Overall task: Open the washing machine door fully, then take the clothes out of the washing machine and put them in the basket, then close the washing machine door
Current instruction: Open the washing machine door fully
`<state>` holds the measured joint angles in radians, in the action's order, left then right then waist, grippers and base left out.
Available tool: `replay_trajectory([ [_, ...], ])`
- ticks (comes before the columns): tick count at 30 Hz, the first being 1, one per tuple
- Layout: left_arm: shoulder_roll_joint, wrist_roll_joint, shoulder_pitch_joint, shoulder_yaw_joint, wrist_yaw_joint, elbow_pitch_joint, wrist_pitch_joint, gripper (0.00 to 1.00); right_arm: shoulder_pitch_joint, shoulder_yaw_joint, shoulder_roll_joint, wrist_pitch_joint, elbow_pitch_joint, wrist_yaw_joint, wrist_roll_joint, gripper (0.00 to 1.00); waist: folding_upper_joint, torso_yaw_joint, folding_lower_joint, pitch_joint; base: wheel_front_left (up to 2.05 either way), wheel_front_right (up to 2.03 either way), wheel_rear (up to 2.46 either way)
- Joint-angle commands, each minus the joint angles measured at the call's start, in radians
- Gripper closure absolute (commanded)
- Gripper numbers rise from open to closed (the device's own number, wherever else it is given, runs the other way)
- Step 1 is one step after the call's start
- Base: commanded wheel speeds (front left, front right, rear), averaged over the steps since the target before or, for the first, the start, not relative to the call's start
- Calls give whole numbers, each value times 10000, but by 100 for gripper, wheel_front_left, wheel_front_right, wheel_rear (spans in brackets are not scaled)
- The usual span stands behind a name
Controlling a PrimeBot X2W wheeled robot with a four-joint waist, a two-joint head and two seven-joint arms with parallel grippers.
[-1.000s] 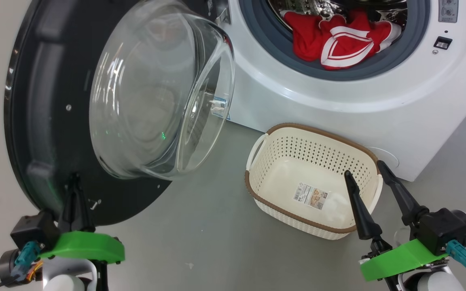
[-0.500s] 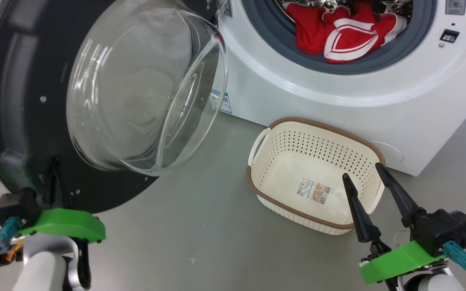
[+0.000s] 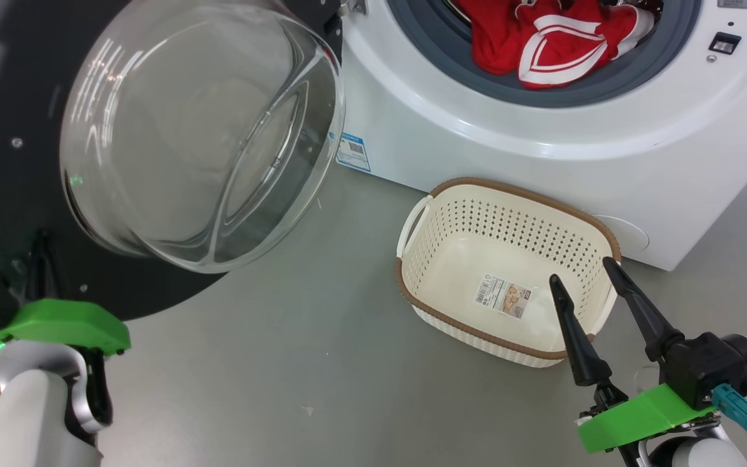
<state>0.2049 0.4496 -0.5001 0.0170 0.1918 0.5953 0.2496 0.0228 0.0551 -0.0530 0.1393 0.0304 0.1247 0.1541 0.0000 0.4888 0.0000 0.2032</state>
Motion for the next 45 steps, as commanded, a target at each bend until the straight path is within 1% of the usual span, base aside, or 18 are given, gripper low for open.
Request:
replay_trajectory([
  [1, 492, 41, -409, -505, 8, -46, 113, 100, 227, 282, 28, -38, 323, 60, -129, 0, 0, 7, 0, 24, 0, 0, 0],
  [9, 465, -232, -917, -1027, -180, 425, 120, 100, 327, 353, 28, -119, 430, 60, -246, 0, 0, -40, 0, 223, 0, 0, 0],
  [26, 366, -948, -1401, -2187, -657, 1182, 121, 100, 439, 407, 28, -287, 542, 60, -368, 0, 0, -148, 0, 375, 0, 0, 0],
  [33, 115, -1333, -1166, -2609, -783, 918, 121, 100, 486, 425, 28, -285, 505, 60, -311, 0, 0, -243, 0, 357, 0, 0, 0],
  [35, -39, -1474, -1051, -2737, -848, 780, 122, 100, 491, 416, 28, -261, 475, 60, -263, 0, 0, -276, 0, 323, 0, 0, 0],
  [40, -253, -1671, -863, -2814, -943, 525, 122, 100, 506, 403, 28, -191, 387, 60, -166, 0, 0, -318, 0, 245, 0, 0, 0],
  [45, -562, -1990, -502, -2758, -1054, -183, 122, 100, 477, 388, 28, -22, 236, 60, -2, 0, 0, -360, 0, 87, 0, 0, 0],
])
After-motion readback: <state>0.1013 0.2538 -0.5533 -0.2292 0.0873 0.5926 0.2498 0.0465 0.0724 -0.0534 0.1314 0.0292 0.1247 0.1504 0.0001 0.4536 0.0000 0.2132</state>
